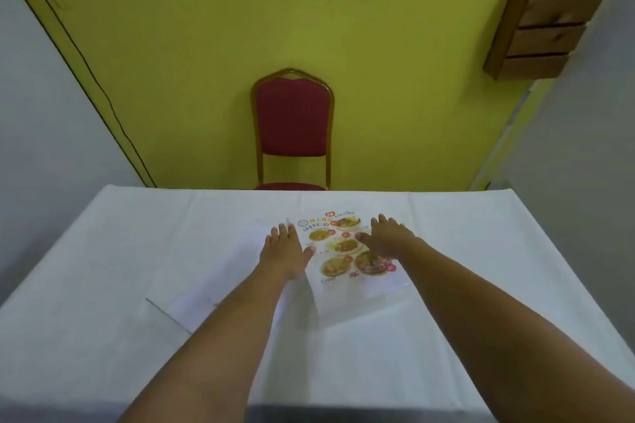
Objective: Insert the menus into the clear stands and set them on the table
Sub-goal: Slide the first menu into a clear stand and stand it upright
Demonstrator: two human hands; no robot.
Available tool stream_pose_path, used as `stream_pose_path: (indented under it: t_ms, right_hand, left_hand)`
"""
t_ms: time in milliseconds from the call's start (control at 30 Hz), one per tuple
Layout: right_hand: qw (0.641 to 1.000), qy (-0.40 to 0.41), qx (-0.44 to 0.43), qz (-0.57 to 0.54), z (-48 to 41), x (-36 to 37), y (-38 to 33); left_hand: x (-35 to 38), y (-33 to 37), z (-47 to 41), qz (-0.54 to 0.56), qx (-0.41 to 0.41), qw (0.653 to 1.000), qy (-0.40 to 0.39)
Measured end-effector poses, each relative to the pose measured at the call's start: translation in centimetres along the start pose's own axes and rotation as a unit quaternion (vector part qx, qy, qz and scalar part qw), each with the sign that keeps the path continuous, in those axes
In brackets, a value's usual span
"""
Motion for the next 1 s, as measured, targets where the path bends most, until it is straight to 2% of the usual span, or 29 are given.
stream_pose_path:
  t_ms: [167, 233, 400, 500, 767, 1000]
  right_hand:
    - [0.997, -0.033, 0.010, -0.074, -2.1, 1.4, 2.3]
    - [0.990, -0.037, 0.009, -0.135, -2.9, 2.0, 2.7]
    - [0.960, 0.002, -0.004, -0.279, -3.8, 3.0, 2.7]
    - [0.944, 0.020, 0.010, -0.329, -4.2, 3.6, 2.9]
    - [0.931, 0.046, 0.021, -0.363, -3.6, 3.8, 3.1]
    - [0.909, 0.110, 0.046, -0.399, -1.0, 4.3, 3.7]
  left_hand:
    - [2.6, 1.9, -1.0, 0.086, -0.030, 0.996, -0.022]
    - [3.3, 2.4, -1.2, 0.140, -0.046, 0.989, -0.027]
    - [4.1, 3.7, -1.5, 0.298, -0.056, 0.953, -0.020]
    - [3.7, 4.2, -1.9, 0.380, -0.061, 0.923, -0.005]
    - [2.2, 5.0, -1.8, 0.401, -0.100, 0.911, -0.017]
    - [0.8, 5.0, -2.0, 0.410, -0.084, 0.908, -0.010]
Point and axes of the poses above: each hand's wrist, its own z-axis away from the middle knuckle, its own x-axis out of the palm, y = z × x, the point moved 1 cm from there along -z, towards the middle knuckle, and after that the axes turned 12 degrees about -y, right-handed, at the moved point
